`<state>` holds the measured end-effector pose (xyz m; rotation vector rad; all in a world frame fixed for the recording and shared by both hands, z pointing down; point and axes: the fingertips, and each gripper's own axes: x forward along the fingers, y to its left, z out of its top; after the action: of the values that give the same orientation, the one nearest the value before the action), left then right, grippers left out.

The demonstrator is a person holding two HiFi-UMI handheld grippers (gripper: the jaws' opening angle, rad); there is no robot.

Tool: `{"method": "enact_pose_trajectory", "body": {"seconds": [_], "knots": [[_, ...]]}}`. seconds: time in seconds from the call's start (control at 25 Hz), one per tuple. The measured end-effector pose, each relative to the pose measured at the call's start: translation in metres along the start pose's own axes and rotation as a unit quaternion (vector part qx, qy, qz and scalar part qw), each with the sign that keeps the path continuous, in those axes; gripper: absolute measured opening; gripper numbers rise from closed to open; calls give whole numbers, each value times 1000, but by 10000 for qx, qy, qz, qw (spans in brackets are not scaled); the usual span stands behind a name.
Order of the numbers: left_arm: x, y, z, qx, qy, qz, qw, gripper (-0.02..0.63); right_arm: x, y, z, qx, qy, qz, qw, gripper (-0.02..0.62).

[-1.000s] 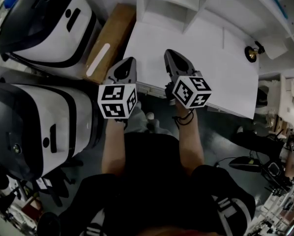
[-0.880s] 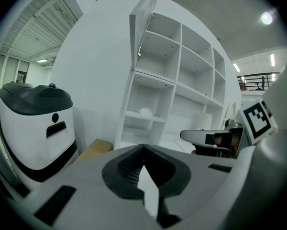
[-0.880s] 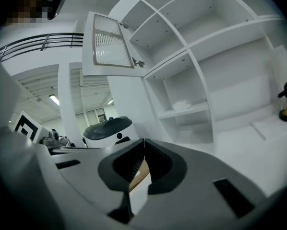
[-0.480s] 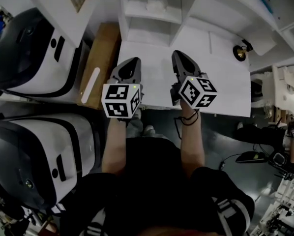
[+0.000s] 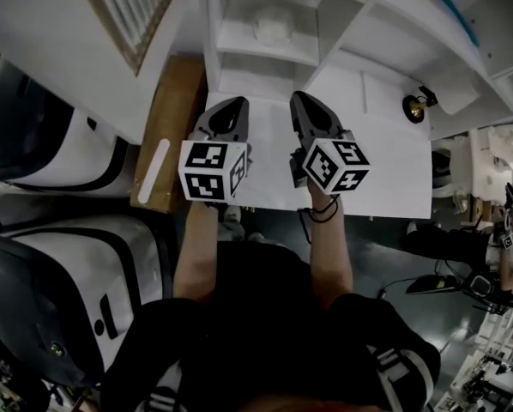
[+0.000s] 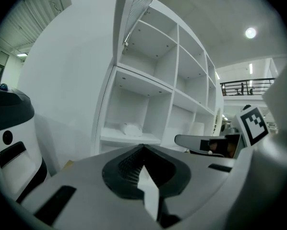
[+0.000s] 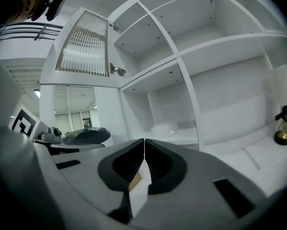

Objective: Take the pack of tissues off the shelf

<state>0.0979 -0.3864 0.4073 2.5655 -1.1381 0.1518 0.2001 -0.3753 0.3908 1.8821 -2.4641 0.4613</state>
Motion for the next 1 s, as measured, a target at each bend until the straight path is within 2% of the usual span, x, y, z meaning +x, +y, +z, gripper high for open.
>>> {"method": "enact_pose_trajectory", "body": {"seconds": [0.12,0.32,0.52,0.8,1.0], "knots": [[16,6,6,92,-65,-23,9999,8,7,-10,0,-9,16,-81,10000,23],[41,16,23,357,-400,-99,9985,8,15,-33,-1,36,36,-341,9994,23],[66,23,25,286,-245,-282,9989,8,16,-45,11,-4,-25,-503,9987,23],[100,16,32,659,-67,-611,9959,8,25,-61,22,-119,-93,-621,9980,23],[119,15,48,1050,-48,-538,9930,16,33,-72,34,-146,-141,-651,9977,23]]}}
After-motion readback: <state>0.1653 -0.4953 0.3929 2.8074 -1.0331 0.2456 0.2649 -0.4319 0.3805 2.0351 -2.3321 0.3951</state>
